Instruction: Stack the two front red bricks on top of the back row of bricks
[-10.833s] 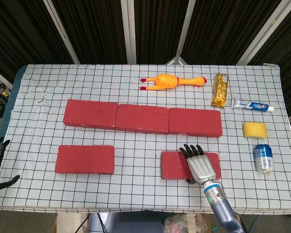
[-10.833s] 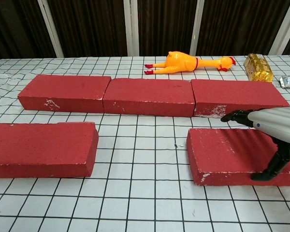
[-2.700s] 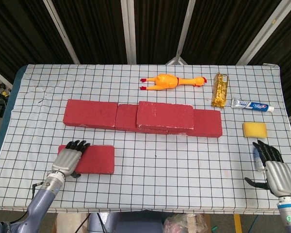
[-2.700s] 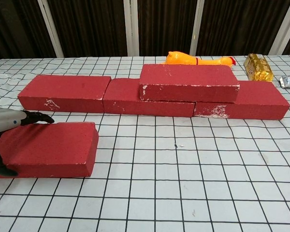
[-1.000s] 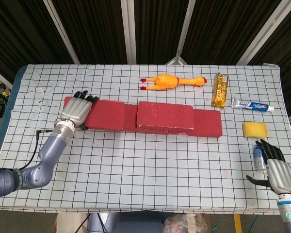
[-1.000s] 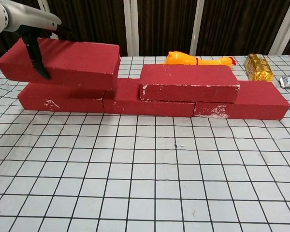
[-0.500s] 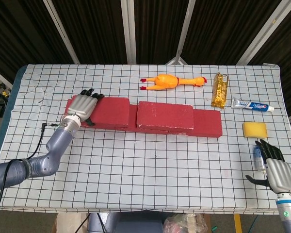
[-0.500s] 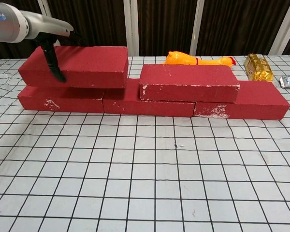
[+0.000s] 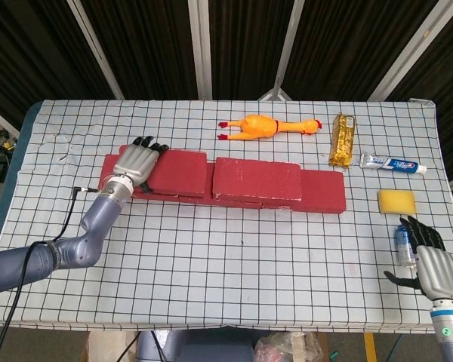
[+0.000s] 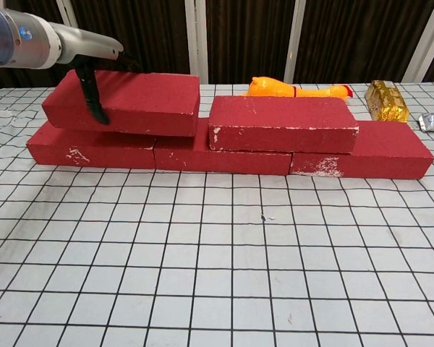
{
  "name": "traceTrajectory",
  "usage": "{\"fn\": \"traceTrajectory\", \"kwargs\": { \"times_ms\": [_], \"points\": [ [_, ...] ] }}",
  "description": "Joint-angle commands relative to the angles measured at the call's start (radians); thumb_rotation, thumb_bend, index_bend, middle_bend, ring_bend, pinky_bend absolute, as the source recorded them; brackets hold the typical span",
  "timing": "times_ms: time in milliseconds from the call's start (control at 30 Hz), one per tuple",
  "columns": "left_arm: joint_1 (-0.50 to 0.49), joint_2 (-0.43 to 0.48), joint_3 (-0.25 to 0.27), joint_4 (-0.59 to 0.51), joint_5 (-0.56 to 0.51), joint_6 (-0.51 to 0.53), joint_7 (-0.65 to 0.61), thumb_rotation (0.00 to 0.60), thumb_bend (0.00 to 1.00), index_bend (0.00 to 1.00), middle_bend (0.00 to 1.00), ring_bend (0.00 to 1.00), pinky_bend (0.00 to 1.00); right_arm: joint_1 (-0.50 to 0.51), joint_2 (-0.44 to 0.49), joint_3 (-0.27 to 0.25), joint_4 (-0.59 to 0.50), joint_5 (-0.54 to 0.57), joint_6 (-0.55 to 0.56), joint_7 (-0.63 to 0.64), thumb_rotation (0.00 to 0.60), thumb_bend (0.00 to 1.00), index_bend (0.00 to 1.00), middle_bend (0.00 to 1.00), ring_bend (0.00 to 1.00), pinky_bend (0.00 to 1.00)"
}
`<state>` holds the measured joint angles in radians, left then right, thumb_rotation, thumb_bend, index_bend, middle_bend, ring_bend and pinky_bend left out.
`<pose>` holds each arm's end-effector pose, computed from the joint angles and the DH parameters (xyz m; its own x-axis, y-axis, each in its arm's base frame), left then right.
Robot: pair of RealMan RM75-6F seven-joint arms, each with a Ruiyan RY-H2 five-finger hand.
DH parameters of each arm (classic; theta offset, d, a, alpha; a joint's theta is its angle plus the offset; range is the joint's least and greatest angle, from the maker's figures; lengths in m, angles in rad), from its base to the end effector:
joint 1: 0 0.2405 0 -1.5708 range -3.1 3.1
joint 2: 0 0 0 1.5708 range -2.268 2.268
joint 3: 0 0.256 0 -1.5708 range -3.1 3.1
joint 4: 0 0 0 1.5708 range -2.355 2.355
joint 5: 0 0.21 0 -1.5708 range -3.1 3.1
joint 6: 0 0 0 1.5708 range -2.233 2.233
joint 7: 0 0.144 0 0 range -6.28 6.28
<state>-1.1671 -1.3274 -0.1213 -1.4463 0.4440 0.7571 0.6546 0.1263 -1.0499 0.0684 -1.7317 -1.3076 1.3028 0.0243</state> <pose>-0.1018 0.4384 0.0478 0.6550 0.3055 0.6912 0.7555 -0.2826 -0.5910 -0.3167 -0.1923 0.1569 0.2818 -0.1504 0.9476 -0.9436 0.1358 0.3021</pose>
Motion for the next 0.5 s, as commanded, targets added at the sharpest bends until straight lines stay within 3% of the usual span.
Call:
{"fn": "traceTrajectory", "kwargs": {
  "times_ms": [33, 500],
  "points": [
    [-0.008, -0.022, 0.005, 0.031, 0.008, -0.012, -0.014, 0.6, 0.0, 0.26, 0.23, 0.0, 0.1, -0.001, 0.0, 0.003, -0.002, 0.004, 0.002, -0.002, 0.6, 0.16, 0.05, 0.0, 0.0, 0.0],
    [-0.022, -0.076, 0.019, 0.11, -0.008, -0.028, -0.042, 0.6, 0.0, 0.26, 0.23, 0.0, 0.1, -0.002, -0.008, 0.011, 0.004, 0.018, 0.002, -0.018, 0.6, 0.16, 0.05, 0.0, 0.0, 0.0]
  ]
}}
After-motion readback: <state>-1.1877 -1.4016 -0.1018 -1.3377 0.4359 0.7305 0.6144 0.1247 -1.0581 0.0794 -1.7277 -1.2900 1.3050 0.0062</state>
